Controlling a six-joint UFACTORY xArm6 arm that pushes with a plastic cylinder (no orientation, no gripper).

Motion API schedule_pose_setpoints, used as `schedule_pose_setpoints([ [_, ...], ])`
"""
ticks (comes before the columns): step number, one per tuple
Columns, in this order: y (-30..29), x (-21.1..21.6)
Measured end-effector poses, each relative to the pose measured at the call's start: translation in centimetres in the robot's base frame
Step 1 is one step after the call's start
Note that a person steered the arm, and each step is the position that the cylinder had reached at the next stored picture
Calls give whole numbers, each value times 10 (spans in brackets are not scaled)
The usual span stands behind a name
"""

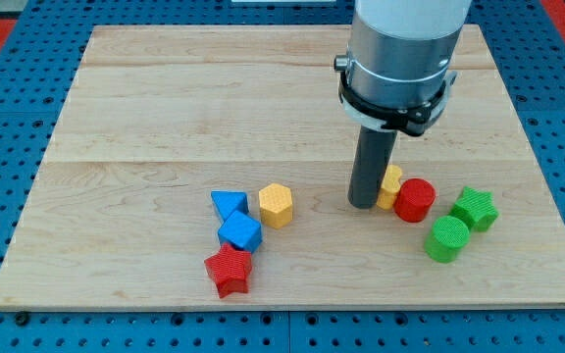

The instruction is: Move the red star and blue cube into a group of blocks

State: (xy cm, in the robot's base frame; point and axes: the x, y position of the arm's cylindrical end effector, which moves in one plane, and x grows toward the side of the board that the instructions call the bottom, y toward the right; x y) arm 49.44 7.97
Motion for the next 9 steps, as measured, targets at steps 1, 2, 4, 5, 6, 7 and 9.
schedule_pose_setpoints([
  [1,-44,-17],
  [2,-121,-18],
  [4,-194,63],
  [5,-192,123],
  [6,-135,119],
  [7,-77,82],
  [9,-137,91],
])
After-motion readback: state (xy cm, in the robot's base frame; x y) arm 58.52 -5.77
